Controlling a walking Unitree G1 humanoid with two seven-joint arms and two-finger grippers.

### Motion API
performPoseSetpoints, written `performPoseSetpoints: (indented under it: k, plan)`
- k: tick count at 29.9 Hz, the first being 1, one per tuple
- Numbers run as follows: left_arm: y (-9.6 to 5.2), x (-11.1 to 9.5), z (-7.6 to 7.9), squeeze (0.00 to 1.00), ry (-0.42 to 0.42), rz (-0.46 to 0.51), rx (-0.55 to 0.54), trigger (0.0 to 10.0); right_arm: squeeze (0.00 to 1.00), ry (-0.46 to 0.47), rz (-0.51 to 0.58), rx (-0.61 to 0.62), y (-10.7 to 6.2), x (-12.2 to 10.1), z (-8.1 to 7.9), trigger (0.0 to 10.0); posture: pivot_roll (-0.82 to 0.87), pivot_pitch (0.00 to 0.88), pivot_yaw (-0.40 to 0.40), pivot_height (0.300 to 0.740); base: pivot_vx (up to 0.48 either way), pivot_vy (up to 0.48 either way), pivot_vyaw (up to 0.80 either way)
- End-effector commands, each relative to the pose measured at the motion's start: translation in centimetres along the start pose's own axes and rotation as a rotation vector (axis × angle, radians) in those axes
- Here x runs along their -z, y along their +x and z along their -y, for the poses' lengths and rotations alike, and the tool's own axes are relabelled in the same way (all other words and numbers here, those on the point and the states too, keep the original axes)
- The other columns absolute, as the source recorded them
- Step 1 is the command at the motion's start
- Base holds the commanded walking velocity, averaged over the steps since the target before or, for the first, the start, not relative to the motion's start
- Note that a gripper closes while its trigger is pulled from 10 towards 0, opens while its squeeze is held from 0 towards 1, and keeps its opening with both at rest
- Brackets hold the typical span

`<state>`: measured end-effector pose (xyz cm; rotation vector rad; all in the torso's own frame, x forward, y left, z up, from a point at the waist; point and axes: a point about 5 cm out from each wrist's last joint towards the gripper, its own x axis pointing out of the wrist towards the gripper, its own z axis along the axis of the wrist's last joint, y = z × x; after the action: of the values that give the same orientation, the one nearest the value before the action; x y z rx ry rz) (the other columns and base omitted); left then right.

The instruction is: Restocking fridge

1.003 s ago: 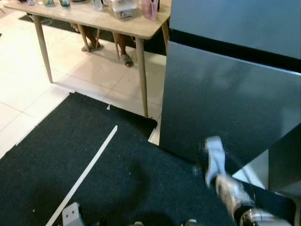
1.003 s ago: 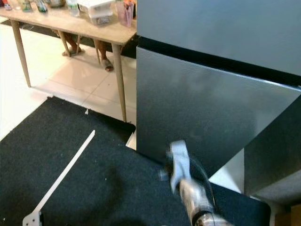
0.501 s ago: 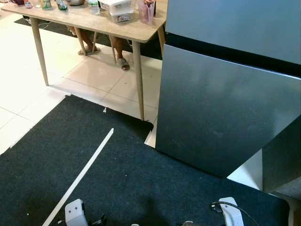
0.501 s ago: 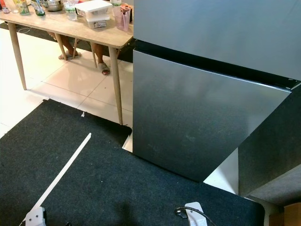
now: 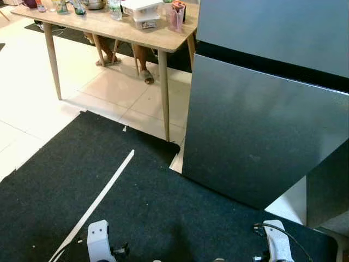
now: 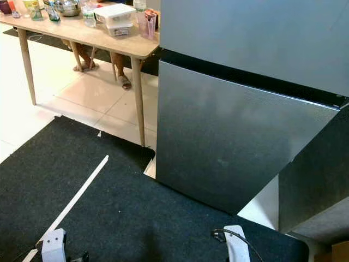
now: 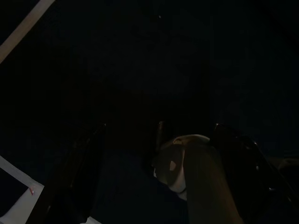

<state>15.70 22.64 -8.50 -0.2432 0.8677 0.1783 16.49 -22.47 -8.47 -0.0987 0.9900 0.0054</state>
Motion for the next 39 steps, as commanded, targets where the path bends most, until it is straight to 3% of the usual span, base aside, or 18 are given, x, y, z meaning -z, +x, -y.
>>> performPoseSetpoints:
  k: [1, 8, 14, 19, 23, 24, 27, 39]
  plan:
    - [-0.7, 1.4, -1.3, 0.0, 0.011, -0.045, -0.034, 10.0, 0.0, 0.002, -0.042, 0.001, -0.2, 1.3, -0.3, 10.0, 0.04, 0.079, -0.039, 0.74, 0.0, 0.0, 0.0]
    - [-1.3, 3.1, -1.8, 0.0, 0.02, -0.107, -0.046, 10.0, 0.0, 0.01, -0.046, -0.004, -0.2, 1.6, -0.8, 10.0, 0.01, 0.06, -0.021, 0.74, 0.0, 0.0, 0.0]
    - [-0.5, 0.3, -1.7, 0.0, 0.019, -0.031, -0.053, 10.0, 0.0, -0.023, -0.051, -0.023, -0.1, 1.3, -1.1, 10.0, 0.02, 0.081, -0.035, 0.74, 0.0, 0.0, 0.0]
    - [-0.3, -0.6, -1.7, 0.0, 0.03, -0.004, -0.043, 10.0, 0.0, -0.037, -0.042, -0.021, -0.1, 1.0, -0.7, 10.0, 0.0, 0.082, -0.034, 0.74, 0.0, 0.0, 0.0]
    - [-0.4, -0.2, -1.8, 0.0, 0.038, -0.019, -0.042, 10.0, 0.0, -0.033, -0.042, -0.01, -0.1, 1.1, -0.4, 10.0, -0.01, 0.087, -0.021, 0.74, 0.0, 0.0, 0.0]
    - [-0.6, 0.9, -1.7, 0.0, 0.06, -0.06, -0.034, 10.0, 0.0, 0.007, -0.048, 0.024, -0.3, 1.6, 0.2, 10.0, -0.03, 0.101, -0.014, 0.74, 0.0, 0.0, 0.0]
    - [-0.8, 1.6, -1.6, 0.0, 0.069, -0.077, -0.023, 10.0, 0.0, 0.06, -0.047, 0.046, -0.5, 1.9, 0.6, 10.0, -0.04, 0.107, -0.016, 0.74, 0.0, 0.0, 0.0]
    - [-0.8, 2.0, -1.2, 0.0, 0.1, -0.089, 0.008, 10.0, 0.0, 0.058, -0.079, 0.059, -1.0, 3.6, 1.0, 10.0, -0.03, 0.156, -0.016, 0.74, 0.0, 0.0, 0.0]
